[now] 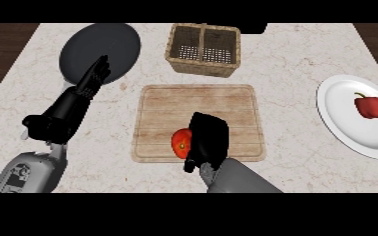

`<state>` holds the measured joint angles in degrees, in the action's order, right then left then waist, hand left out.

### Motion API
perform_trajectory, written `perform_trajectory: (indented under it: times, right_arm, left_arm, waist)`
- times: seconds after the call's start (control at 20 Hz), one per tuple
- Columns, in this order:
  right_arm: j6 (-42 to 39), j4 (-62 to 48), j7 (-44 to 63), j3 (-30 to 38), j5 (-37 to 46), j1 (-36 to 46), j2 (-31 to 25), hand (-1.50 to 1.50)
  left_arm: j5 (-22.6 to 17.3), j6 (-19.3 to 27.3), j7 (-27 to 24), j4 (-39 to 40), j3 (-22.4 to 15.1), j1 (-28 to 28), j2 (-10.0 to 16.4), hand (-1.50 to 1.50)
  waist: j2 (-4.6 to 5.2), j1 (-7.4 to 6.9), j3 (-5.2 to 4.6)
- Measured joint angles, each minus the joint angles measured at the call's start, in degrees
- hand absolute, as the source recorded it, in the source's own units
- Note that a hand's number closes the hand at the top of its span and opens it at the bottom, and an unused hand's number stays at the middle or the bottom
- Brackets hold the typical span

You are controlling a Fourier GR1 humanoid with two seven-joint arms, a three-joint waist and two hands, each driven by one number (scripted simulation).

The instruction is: Pick the tomato from the cutting board and place it in the basket

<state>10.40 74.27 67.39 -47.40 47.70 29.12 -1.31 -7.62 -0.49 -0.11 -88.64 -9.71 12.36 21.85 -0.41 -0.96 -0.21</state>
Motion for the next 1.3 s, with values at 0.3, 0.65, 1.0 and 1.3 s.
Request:
perform_trajectory:
  times: [0.3, 0.65, 1.0, 1.3]
  right_arm:
    - [-4.5, 3.7, -3.9, -8.8, -9.1, 13.3, 0.6, 1.5]
    - [-0.1, 10.7, -4.5, -9.7, -19.4, 23.5, 0.7, 1.5]
    - [9.6, 17.4, -4.9, -4.0, -17.3, 32.5, 0.7, 1.5]
    - [11.7, 18.8, -1.4, 1.8, -17.1, 41.7, 0.6, 1.5]
  left_arm:
    - [0.6, -0.6, -0.3, 1.4, -1.0, 2.1, -1.3, 0.0]
    - [1.0, -1.3, -0.5, 1.9, -1.4, 2.1, -1.9, 0.0]
    - [1.1, -1.3, -0.8, 2.0, -0.9, 0.9, -1.7, 0.0]
    - [0.9, -1.5, -0.5, 2.7, 0.3, 0.9, -1.4, 0.0]
  waist:
    - [0.57, -2.8, 0.07]
    - [0.39, -3.24, 0.11]
    - [-0.28, -2.4, 0.09]
    - [-0.63, -1.2, 0.04]
